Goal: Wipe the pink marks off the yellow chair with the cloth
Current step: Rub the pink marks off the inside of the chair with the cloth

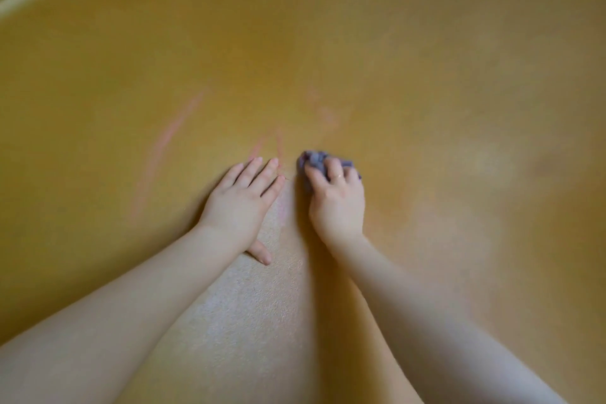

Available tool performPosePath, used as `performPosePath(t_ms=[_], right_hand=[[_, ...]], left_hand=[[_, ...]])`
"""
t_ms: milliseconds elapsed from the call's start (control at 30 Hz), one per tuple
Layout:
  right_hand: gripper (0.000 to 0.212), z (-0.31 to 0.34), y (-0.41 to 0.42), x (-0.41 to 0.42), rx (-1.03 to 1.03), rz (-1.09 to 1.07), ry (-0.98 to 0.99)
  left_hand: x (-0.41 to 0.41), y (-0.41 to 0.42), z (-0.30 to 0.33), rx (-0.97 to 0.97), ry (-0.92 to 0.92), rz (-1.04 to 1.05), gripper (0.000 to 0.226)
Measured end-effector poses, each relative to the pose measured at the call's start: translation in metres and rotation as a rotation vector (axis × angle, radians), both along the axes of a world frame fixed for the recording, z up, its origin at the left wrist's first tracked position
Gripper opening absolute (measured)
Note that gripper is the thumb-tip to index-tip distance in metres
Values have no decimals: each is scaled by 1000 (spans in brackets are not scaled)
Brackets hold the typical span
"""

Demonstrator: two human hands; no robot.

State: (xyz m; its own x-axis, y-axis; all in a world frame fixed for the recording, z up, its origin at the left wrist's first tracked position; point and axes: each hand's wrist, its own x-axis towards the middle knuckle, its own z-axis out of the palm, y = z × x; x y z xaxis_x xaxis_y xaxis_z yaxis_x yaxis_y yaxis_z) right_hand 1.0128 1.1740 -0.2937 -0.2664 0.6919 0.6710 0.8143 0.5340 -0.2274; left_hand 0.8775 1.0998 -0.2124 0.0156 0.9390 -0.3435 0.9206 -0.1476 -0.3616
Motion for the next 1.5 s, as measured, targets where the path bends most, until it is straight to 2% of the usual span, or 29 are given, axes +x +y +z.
performPosePath(t_ms=[100, 200, 267, 367, 433, 467, 567, 633, 733, 800, 900, 1000, 1100, 1233, 1300, 1400, 1500], right_hand=[[32, 4, 1, 11, 26, 200, -160], [26, 39, 46, 30, 186, 124, -265], [24, 67, 78, 40, 264, -19, -163], [27, 92, 103, 36, 254, -219, 123], [32, 83, 97, 18, 213, -262, 250], [34, 71, 87, 6, 179, -209, 245], [32, 26, 36, -17, 74, 109, 50], [29, 10, 12, -16, 23, 213, -48], [23, 23, 24, -3, 162, 290, -307], [23, 50, 55, 10, 273, 275, -389], [17, 96, 102, 27, 364, 70, -240], [27, 120, 124, 26, 364, -201, 75], [34, 102, 112, -3, 300, -221, 249], [35, 37, 47, -33, 157, 139, 7], [31, 30, 37, -27, 115, 232, -95], [21, 63, 64, -3, 194, 184, -229], [22, 112, 104, 27, 306, -59, -134]], left_hand=[[5, 3, 5, 6, 7, -8, 126], [4, 14, 16, 46, -5, -44, 110], [-2, 24, 25, 141, 26, -69, 112], [-12, 39, 33, 222, 140, -7, 130], [-16, 47, 33, 230, 197, 64, 142], [-17, 50, 32, 230, 199, 88, 145], [-17, 53, 28, 235, 149, 104, 147], [-18, 53, 28, 242, 138, 96, 146], [-18, 52, 30, 237, 128, 106, 146], [-17, 51, 32, 235, 113, 108, 146], [-18, 51, 32, 235, 102, 102, 147], [-19, 52, 30, 232, 92, 95, 146], [-20, 52, 29, 236, 76, 93, 145], [-20, 51, 28, 255, 75, 84, 144], [-20, 51, 29, 264, 86, 82, 144], [-22, 48, 32, 246, 83, 71, 144], [-22, 47, 37, 244, 66, 56, 141]])
